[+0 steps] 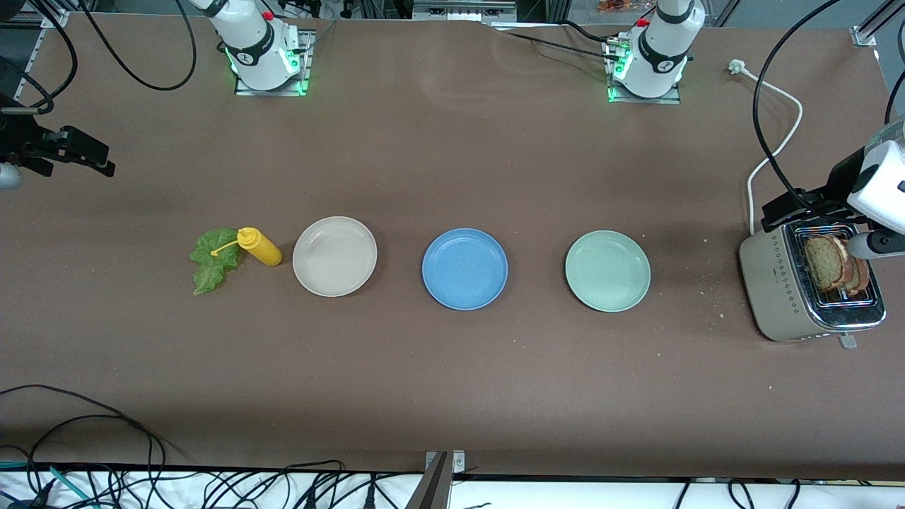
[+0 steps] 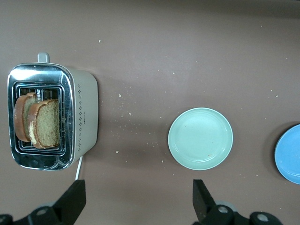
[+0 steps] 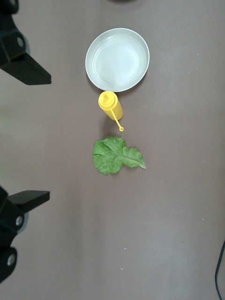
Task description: Make sandwich in blue plate with both arms
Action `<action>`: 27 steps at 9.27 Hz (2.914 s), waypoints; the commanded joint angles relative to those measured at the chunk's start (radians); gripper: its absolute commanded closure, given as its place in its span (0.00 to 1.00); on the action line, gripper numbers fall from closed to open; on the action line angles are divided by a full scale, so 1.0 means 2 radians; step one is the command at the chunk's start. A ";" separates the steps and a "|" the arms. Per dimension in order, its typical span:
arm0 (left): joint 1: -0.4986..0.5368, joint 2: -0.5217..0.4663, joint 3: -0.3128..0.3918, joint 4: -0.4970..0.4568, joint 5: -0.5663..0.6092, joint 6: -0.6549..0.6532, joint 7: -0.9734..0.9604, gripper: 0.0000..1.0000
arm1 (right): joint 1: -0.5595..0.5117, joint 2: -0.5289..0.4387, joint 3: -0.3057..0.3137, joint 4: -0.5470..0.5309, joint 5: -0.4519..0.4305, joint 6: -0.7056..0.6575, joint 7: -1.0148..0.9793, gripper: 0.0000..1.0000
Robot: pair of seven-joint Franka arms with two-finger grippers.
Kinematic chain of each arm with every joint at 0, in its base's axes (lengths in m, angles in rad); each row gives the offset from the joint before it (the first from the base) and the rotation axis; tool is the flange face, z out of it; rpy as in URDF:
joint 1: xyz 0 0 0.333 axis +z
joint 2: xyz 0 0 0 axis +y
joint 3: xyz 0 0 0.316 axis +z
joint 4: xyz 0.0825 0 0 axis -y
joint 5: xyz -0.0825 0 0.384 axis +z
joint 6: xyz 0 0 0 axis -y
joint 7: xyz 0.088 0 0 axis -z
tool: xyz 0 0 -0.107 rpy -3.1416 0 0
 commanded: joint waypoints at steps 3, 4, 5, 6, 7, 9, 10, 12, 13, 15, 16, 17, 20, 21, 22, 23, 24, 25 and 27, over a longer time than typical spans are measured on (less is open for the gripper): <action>-0.003 -0.007 0.000 0.000 0.002 -0.008 -0.004 0.00 | -0.001 -0.002 0.003 0.005 -0.002 -0.007 0.004 0.00; -0.006 -0.007 0.000 0.000 0.002 -0.008 -0.004 0.00 | 0.000 -0.002 0.004 0.005 -0.002 -0.007 0.005 0.00; -0.006 -0.007 0.000 0.000 0.002 -0.008 -0.004 0.00 | -0.001 -0.002 0.004 0.005 -0.002 -0.007 0.004 0.00; -0.006 -0.007 0.001 0.000 0.002 -0.008 -0.004 0.00 | -0.001 -0.002 0.004 0.005 -0.002 -0.007 0.004 0.00; -0.006 -0.007 0.001 0.000 0.002 -0.008 -0.004 0.00 | -0.001 -0.002 0.004 0.005 -0.002 -0.007 0.004 0.00; -0.006 -0.008 0.001 0.000 0.002 -0.008 -0.004 0.00 | -0.001 -0.002 0.004 0.005 -0.002 -0.007 0.005 0.00; -0.005 -0.007 0.001 0.000 0.002 -0.008 -0.004 0.00 | 0.000 -0.002 0.004 0.005 -0.002 -0.007 0.005 0.00; -0.004 -0.007 0.001 0.000 0.002 -0.008 -0.004 0.00 | 0.000 -0.002 0.004 0.005 -0.002 -0.007 0.005 0.00; -0.004 -0.007 0.001 0.000 0.002 -0.008 -0.004 0.00 | 0.000 -0.002 0.004 0.005 -0.002 -0.007 0.005 0.00; -0.004 -0.007 0.001 0.000 0.002 -0.008 -0.004 0.00 | 0.000 -0.002 0.004 0.005 -0.002 -0.007 0.005 0.00; -0.005 -0.007 0.001 0.000 0.005 -0.008 -0.004 0.00 | 0.000 -0.002 0.004 0.005 -0.002 -0.007 0.005 0.00; -0.004 -0.007 0.002 0.000 0.005 -0.008 -0.003 0.00 | 0.000 -0.002 0.004 0.005 -0.002 -0.007 0.005 0.00; -0.003 -0.008 0.005 0.000 0.007 -0.008 0.000 0.00 | 0.000 -0.002 0.004 0.005 -0.002 -0.007 0.005 0.00; -0.002 -0.007 0.005 0.000 0.007 -0.008 0.002 0.00 | 0.000 -0.002 0.004 0.005 -0.002 -0.007 0.005 0.00; -0.001 -0.007 0.006 0.000 0.007 -0.008 0.003 0.00 | 0.000 -0.002 0.004 0.005 -0.002 -0.007 0.005 0.00; -0.001 -0.008 0.006 -0.001 0.008 -0.008 0.004 0.00 | 0.000 -0.002 0.004 0.005 -0.002 -0.007 0.005 0.00; 0.003 -0.008 0.009 -0.002 0.007 -0.008 0.002 0.00 | 0.000 -0.002 0.004 0.005 -0.002 -0.007 0.005 0.00; 0.017 -0.008 0.011 -0.003 0.007 -0.008 0.002 0.00 | 0.000 -0.002 0.004 0.005 -0.002 -0.007 0.005 0.00; 0.042 -0.007 0.010 -0.007 0.008 -0.008 0.007 0.00 | 0.000 -0.002 0.004 0.006 -0.002 -0.007 0.005 0.00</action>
